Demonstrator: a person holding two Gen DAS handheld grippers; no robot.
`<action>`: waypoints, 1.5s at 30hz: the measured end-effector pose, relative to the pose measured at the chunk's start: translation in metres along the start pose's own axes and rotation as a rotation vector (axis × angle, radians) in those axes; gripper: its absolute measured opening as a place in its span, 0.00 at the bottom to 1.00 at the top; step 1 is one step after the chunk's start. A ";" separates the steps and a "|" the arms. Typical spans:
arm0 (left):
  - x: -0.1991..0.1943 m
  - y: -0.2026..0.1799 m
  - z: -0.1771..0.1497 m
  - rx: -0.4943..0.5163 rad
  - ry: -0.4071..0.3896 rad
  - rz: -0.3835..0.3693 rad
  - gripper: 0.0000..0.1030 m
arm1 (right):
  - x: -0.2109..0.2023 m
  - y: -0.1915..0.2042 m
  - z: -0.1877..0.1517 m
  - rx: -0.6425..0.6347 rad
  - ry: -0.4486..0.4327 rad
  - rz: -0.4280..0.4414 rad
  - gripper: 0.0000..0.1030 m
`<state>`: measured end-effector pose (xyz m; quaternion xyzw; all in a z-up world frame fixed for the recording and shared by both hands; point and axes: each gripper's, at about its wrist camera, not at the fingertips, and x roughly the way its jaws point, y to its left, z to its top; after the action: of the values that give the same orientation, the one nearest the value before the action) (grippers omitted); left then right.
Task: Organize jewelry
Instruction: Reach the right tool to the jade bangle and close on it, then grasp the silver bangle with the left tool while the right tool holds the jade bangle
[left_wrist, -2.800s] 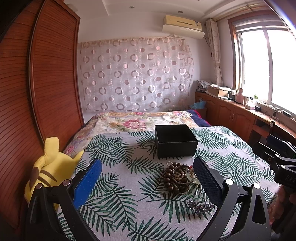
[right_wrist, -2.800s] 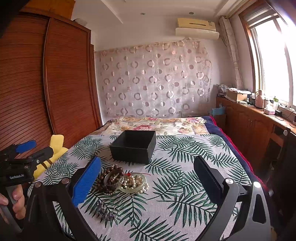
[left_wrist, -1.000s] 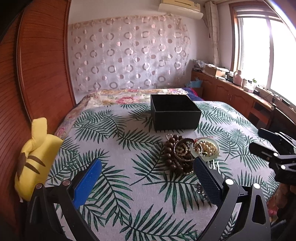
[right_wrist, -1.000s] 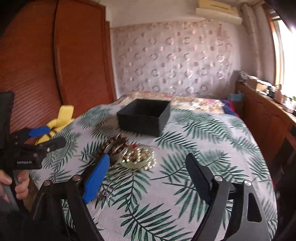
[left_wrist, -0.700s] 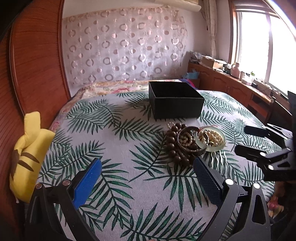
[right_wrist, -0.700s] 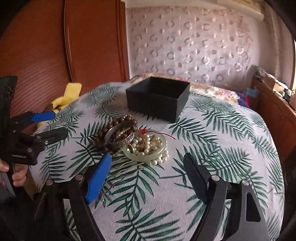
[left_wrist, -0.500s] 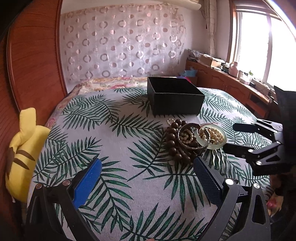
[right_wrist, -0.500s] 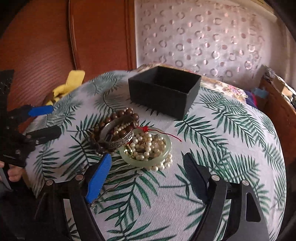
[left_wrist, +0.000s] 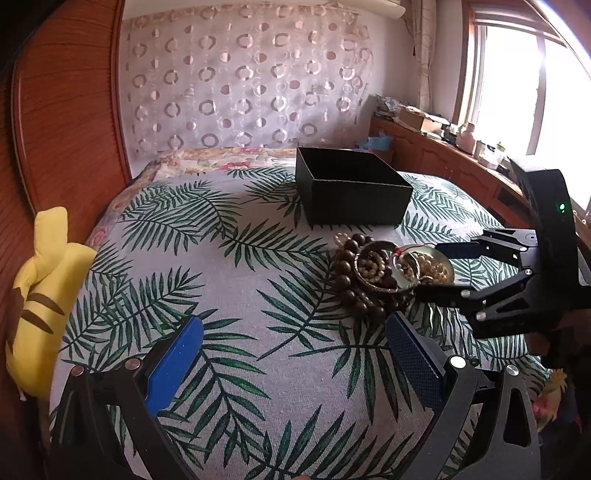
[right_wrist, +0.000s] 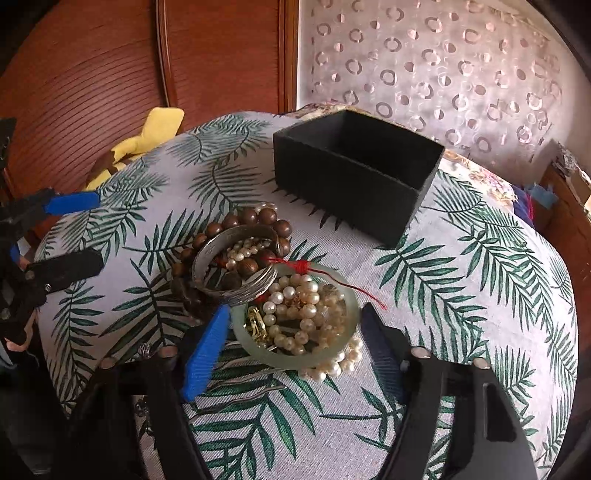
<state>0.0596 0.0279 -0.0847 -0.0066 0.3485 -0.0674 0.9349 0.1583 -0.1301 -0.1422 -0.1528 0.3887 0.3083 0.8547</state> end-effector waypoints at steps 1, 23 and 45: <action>0.001 -0.001 0.000 0.001 0.002 -0.007 0.93 | -0.002 -0.001 -0.001 0.008 -0.007 0.002 0.71; 0.054 -0.053 0.035 0.119 0.098 -0.229 0.66 | -0.059 -0.022 -0.060 0.165 -0.136 -0.084 0.70; 0.087 -0.058 0.042 0.160 0.161 -0.229 0.56 | -0.060 -0.023 -0.065 0.190 -0.165 -0.084 0.70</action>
<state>0.1445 -0.0423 -0.1060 0.0337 0.4129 -0.2015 0.8876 0.1059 -0.2044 -0.1384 -0.0613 0.3380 0.2455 0.9065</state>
